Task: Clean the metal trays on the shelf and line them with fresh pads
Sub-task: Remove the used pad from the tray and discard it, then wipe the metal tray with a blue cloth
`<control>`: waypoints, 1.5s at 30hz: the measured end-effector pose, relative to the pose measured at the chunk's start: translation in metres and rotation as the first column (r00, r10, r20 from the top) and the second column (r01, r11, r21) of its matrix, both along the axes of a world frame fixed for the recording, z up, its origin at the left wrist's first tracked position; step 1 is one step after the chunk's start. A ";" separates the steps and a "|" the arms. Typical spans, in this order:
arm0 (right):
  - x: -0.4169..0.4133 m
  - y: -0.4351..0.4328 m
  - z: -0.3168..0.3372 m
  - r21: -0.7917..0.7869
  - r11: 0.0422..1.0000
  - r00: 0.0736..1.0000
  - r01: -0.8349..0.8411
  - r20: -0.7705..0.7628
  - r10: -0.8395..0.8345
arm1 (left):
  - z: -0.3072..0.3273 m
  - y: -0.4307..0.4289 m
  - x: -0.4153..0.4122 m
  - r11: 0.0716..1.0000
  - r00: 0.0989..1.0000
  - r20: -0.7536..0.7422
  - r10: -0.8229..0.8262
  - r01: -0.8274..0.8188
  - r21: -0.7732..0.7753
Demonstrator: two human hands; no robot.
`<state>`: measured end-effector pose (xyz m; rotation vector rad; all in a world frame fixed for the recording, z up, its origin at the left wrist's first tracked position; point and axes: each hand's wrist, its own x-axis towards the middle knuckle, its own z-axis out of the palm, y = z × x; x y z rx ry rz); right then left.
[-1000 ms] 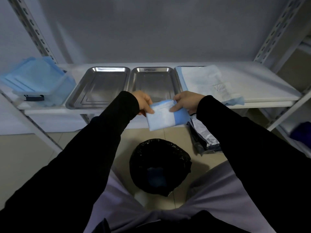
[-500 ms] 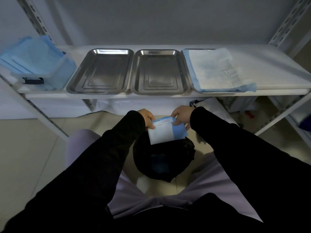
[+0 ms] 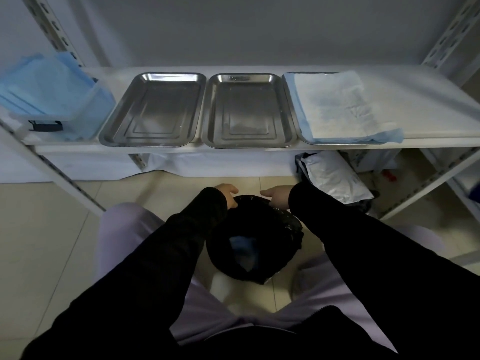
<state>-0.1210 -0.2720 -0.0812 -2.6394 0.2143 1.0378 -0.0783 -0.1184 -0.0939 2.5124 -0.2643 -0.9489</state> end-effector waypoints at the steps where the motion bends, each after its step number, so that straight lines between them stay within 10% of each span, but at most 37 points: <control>1: 0.002 -0.001 0.001 0.008 1.000 1.000 0.002 0.010 -0.003 | 0.001 -0.002 0.002 0.999 1.000 0.008 0.022 -0.022 -0.035; 19: 0.007 -0.007 0.070 0.372 0.917 0.939 0.143 0.243 -0.244 | 0.068 -0.029 0.003 0.916 0.969 0.212 0.130 -0.036 -0.399; 27: 0.007 -0.012 0.100 0.571 0.811 0.744 0.128 0.485 -0.459 | 0.107 -0.042 0.008 0.846 0.905 0.341 0.256 -0.039 -0.532; 45: 0.016 -0.041 0.105 0.512 0.847 0.689 0.145 0.562 -0.458 | 0.120 -0.095 0.020 0.834 0.886 0.410 0.218 0.050 -0.549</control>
